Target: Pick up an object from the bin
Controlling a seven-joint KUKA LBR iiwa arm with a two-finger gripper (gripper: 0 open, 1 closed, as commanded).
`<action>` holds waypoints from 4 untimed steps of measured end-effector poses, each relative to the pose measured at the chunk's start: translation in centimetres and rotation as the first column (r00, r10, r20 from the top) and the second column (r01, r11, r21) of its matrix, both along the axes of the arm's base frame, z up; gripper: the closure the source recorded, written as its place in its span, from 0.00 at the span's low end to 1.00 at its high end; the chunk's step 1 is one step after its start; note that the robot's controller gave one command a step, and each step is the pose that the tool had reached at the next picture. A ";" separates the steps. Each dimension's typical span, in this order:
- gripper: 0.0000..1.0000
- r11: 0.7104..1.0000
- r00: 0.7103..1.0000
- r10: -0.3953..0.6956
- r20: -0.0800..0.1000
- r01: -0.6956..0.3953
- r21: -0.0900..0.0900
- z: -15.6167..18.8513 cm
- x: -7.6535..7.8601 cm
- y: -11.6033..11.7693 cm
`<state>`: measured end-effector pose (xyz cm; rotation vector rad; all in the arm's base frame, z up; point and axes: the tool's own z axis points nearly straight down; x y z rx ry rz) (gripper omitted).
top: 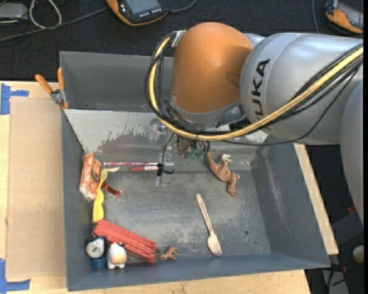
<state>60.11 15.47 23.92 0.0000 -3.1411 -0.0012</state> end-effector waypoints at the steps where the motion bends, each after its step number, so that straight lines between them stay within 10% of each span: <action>1: 0.00 0.994 0.994 0.113 0.000 -0.113 0.000 -5.5 -1.3 3.6; 4: 0.00 0.993 0.993 0.119 0.015 -0.119 0.003 -16.3 -5.8 7.7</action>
Offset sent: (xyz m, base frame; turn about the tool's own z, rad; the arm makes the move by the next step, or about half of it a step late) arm -0.0225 0.0559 -0.1222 -0.1257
